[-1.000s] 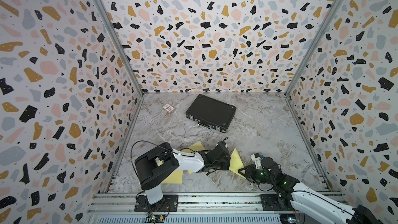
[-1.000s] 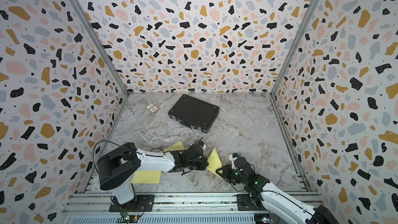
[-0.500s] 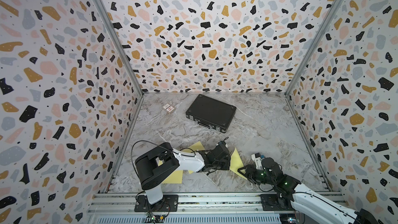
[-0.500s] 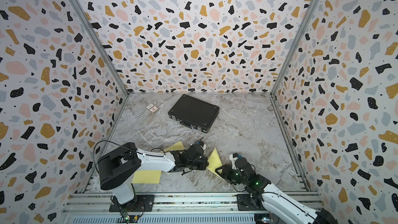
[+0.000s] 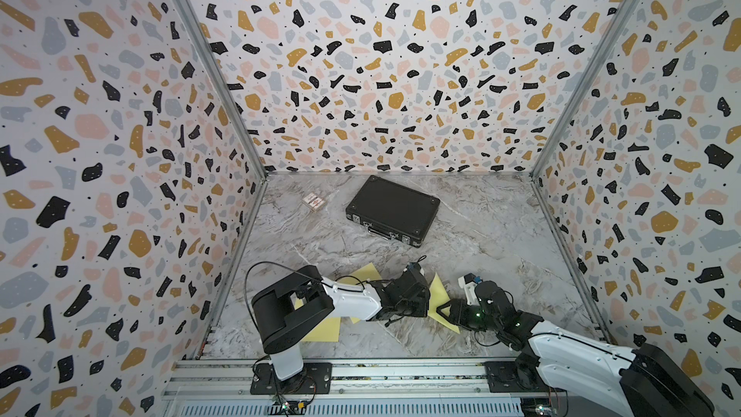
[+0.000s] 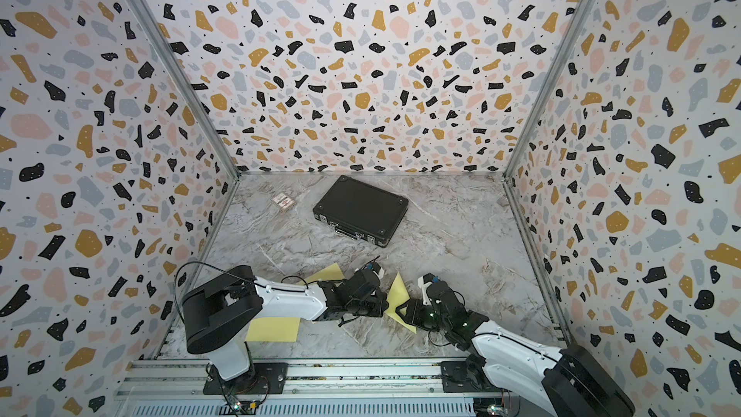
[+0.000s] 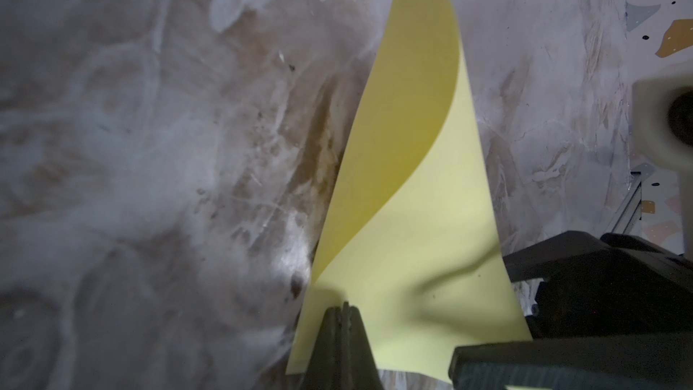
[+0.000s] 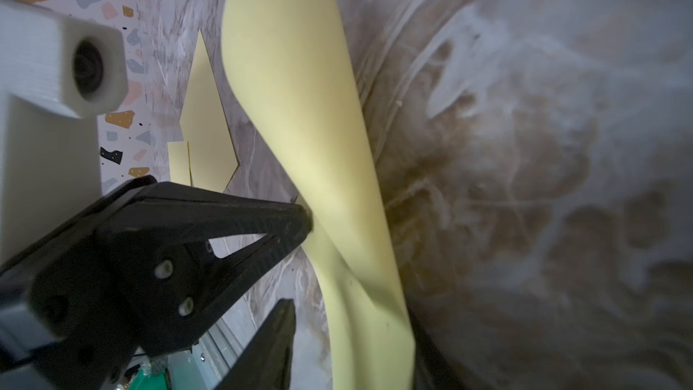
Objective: Fold the square paper diagonally
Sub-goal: Fold the paper at the center of the board.
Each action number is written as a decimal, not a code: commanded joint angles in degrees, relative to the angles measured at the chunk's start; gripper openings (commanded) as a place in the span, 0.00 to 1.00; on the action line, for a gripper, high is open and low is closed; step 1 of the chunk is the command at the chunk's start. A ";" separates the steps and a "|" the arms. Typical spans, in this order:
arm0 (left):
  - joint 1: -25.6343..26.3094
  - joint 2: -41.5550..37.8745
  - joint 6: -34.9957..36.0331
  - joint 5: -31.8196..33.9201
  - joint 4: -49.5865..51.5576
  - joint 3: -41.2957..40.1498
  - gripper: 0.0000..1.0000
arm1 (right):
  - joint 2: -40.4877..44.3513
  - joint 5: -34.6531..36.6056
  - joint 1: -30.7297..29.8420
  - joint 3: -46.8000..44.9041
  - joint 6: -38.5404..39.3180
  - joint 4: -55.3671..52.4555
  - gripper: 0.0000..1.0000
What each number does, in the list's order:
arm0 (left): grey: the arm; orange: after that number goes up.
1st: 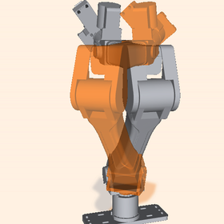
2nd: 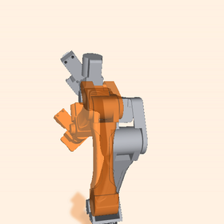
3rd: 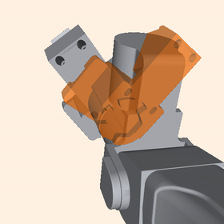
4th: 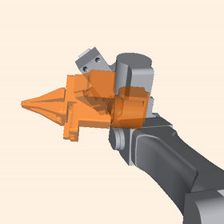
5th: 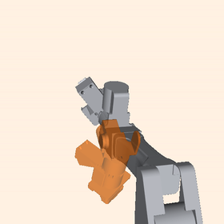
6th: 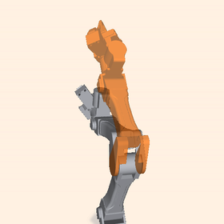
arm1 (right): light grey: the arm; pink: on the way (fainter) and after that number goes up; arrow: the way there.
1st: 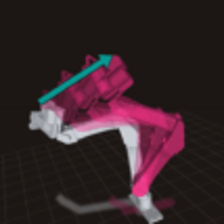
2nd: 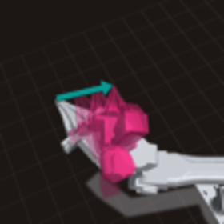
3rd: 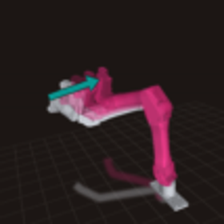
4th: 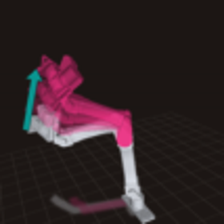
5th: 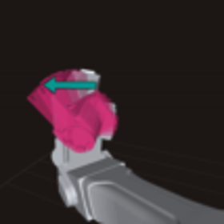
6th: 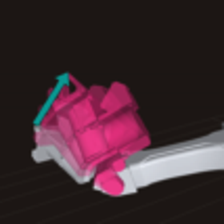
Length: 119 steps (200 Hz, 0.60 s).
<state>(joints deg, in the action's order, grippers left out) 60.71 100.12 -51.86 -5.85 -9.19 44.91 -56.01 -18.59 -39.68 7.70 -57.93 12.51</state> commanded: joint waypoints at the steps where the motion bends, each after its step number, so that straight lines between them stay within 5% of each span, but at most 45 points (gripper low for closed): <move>1: 0.18 5.30 0.79 4.08 13.23 -2.94 0.00 | -1.68 1.32 0.61 1.14 4.72 0.96 0.42; 50: 0.46 4.91 1.12 3.83 13.15 -3.33 0.00 | -1.82 1.04 1.88 2.25 9.88 1.90 0.40; 119: 0.64 5.33 1.41 2.43 11.48 -4.05 0.00 | -5.03 -0.82 3.29 2.90 14.20 5.17 0.19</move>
<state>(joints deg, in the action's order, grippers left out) 61.12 100.09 -51.64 -5.37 -9.28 44.86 -60.36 -18.63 -36.91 8.86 -46.85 16.16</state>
